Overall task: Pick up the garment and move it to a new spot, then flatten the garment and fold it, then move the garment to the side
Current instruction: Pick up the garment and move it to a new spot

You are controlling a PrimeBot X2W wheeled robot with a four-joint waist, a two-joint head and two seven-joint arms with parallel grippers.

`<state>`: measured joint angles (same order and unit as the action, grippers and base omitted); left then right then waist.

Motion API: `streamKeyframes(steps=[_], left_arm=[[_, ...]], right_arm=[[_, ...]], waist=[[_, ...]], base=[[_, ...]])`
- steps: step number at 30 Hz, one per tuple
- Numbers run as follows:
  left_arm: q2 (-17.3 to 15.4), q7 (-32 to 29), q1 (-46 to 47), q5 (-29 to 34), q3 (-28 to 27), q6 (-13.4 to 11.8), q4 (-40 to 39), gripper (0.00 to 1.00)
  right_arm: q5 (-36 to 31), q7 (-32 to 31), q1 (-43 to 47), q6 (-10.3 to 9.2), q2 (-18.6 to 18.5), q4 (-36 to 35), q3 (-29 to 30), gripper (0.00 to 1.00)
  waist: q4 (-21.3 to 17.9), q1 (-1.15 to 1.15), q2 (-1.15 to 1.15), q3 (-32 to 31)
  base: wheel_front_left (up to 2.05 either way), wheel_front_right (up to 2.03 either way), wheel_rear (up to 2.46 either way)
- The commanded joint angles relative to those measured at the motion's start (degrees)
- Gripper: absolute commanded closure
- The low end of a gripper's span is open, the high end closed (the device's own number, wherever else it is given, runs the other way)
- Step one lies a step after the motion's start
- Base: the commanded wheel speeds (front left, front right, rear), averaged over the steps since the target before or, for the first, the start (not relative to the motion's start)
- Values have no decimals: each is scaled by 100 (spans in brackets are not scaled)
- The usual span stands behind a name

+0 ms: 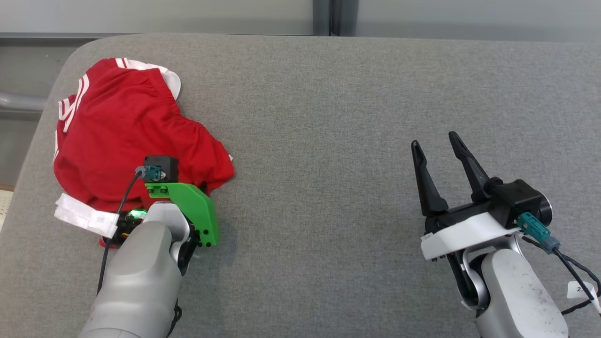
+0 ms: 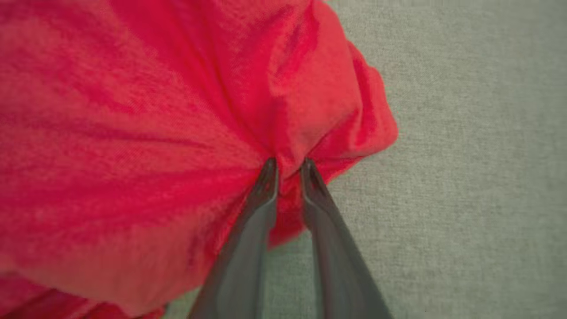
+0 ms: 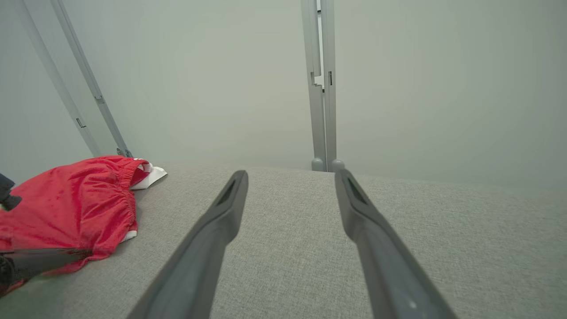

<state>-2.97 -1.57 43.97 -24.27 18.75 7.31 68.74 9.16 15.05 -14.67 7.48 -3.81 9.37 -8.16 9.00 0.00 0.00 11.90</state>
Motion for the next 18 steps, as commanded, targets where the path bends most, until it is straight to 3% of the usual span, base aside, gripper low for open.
streamKeyframes(steps=[1, 13, 18], left_arm=[[6, 53, 8, -41, 80, 26, 15, 100], [-144, 891, 278, -237, 705, 23, -386, 100], [-351, 874, 595, -333, 975, 24, -779, 100]], right_arm=[[15, 19, -25, 2, 7, 30, 15, 0], [130, 19, 297, 2, 57, 95, 32, 0], [207, 19, 418, 2, 76, 81, 65, 0]], waist=[[20, 0, 0, -64], [107, 0, 0, -727], [-73, 0, 0, -1015]], base=[[0, 0, 0], [0, 0, 0], [0, 0, 0]])
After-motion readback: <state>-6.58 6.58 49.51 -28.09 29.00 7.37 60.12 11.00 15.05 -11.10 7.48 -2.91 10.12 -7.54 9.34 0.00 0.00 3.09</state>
